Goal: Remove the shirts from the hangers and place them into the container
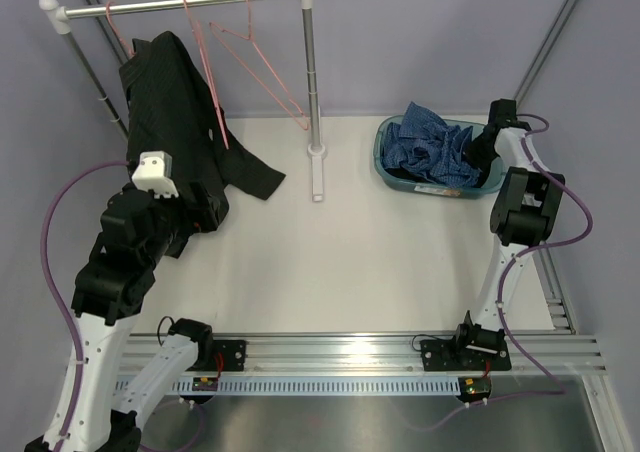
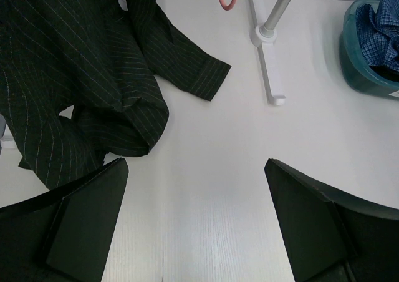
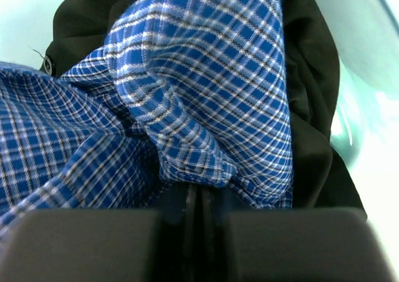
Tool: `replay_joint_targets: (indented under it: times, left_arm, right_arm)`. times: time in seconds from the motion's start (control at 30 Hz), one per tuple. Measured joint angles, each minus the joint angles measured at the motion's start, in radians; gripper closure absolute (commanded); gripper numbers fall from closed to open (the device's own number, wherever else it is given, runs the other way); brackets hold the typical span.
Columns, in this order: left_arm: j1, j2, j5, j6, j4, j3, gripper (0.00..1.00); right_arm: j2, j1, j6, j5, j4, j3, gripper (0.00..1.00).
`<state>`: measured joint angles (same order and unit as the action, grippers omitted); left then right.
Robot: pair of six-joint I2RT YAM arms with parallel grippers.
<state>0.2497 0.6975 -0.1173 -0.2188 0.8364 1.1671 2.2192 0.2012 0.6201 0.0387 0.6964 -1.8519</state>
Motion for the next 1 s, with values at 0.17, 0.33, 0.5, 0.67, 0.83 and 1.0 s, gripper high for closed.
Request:
replay_joint_targets:
  times: [0.17,0.33,0.5,0.67,0.83,1.0]
  left_arm:
    - [0.000,0.011,0.000,0.000,0.001,0.005,0.01]
    - [0.000,0.018,0.000,-0.001,0.002,0.027,0.01]
    - [0.000,0.018,0.000,-0.005,0.004,0.044,0.01]
    - [0.000,0.018,-0.012,-0.008,0.011,0.066,0.01]
    - [0.000,0.018,-0.026,-0.008,0.020,0.096,0.01]
    - [0.000,0.018,-0.038,-0.007,0.027,0.123,0.01]
  right_arm:
    - [-0.003,0.000,0.003,-0.036,0.031,-0.016,0.58]
    - [-0.070,0.000,-0.038,-0.092,0.074,-0.018,0.39]
    - [-0.227,-0.002,-0.085,-0.137,0.102,-0.018,0.22]
    - [-0.425,-0.003,-0.140,-0.178,0.108,-0.018,0.10]
    - [-0.596,-0.003,-0.197,-0.212,0.100,0.006,0.02]
    - [-0.762,-0.003,-0.251,-0.221,0.074,0.076,0.00]
